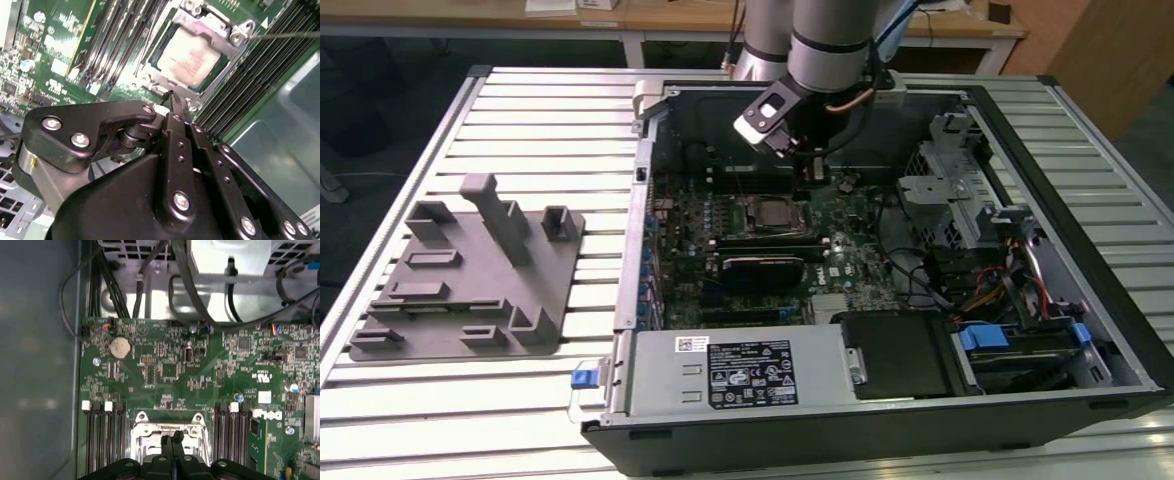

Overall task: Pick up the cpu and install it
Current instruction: 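Close the cpu cover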

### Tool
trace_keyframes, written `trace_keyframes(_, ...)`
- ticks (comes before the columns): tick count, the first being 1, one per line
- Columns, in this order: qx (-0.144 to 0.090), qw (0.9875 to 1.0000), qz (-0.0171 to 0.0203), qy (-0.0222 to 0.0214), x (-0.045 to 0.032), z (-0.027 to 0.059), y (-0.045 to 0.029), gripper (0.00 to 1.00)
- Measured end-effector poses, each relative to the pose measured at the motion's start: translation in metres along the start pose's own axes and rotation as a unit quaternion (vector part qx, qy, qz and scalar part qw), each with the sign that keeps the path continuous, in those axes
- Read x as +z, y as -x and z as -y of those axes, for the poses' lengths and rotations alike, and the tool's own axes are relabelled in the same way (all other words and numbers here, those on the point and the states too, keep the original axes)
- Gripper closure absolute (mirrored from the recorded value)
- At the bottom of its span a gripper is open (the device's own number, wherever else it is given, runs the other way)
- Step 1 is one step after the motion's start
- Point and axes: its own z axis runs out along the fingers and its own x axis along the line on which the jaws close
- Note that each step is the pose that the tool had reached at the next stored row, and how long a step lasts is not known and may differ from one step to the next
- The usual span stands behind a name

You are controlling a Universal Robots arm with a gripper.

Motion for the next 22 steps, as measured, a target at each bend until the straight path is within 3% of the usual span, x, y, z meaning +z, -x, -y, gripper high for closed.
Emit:
trace_keyframes(7, 0.000, 1.0000, 0.0000, -0.0001, 0.0047, 0.0112, -0.0001, 0.89)
trace_keyframes(16, 0.000, 1.0000, 0.0000, 0.0000, 0.0091, 0.0334, -0.0004, 0.89)
trace_keyframes(22, 0.000, 1.0000, 0.0001, -0.0001, 0.0102, 0.0372, -0.0004, 0.89)
